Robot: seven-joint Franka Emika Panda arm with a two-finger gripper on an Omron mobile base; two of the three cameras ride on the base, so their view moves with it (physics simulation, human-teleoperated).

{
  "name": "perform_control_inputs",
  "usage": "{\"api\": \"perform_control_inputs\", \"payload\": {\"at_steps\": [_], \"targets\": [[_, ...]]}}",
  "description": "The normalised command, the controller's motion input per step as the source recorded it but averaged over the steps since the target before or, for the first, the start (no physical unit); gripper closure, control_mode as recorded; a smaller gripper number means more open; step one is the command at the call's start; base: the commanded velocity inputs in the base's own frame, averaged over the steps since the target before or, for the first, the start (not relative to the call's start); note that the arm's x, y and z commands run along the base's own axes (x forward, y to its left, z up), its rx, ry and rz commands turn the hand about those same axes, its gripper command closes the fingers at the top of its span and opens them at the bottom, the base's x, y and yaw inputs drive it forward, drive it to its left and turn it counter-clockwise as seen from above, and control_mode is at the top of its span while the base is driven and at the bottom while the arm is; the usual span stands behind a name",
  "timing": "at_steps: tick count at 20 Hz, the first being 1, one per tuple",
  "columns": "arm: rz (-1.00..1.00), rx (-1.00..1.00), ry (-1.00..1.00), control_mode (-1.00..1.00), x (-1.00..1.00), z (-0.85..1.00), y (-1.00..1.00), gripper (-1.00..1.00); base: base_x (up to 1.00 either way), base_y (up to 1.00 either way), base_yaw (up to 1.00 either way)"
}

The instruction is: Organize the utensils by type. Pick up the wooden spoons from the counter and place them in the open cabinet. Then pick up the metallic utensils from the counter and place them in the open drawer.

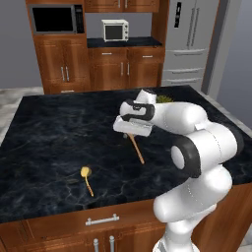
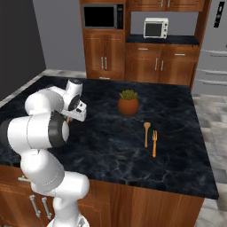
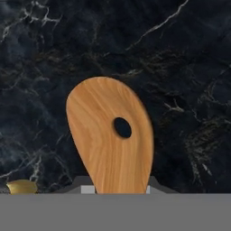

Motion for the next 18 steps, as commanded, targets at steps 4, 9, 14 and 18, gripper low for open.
{"api": "perform_control_inputs", "payload": {"at_steps": [4, 9, 14, 18], "targets": [[0.31, -0.08, -0.16, -1.0, -0.56, 0.34, -0.18, 1.0, 0.0, 0.0, 0.0], [0.26, -0.03, -0.17, -1.0, -0.59, 0.25, -0.2, 1.0, 0.0, 0.0, 0.0], [0.21, -0.06, -0.13, -1.0, -0.5, 0.28, -0.13, 1.0, 0.0, 0.0, 0.0], [0.22, -0.1, -0.13, -1.0, -0.53, 0.29, -0.12, 1.0, 0.0, 0.0, 0.0]]}}
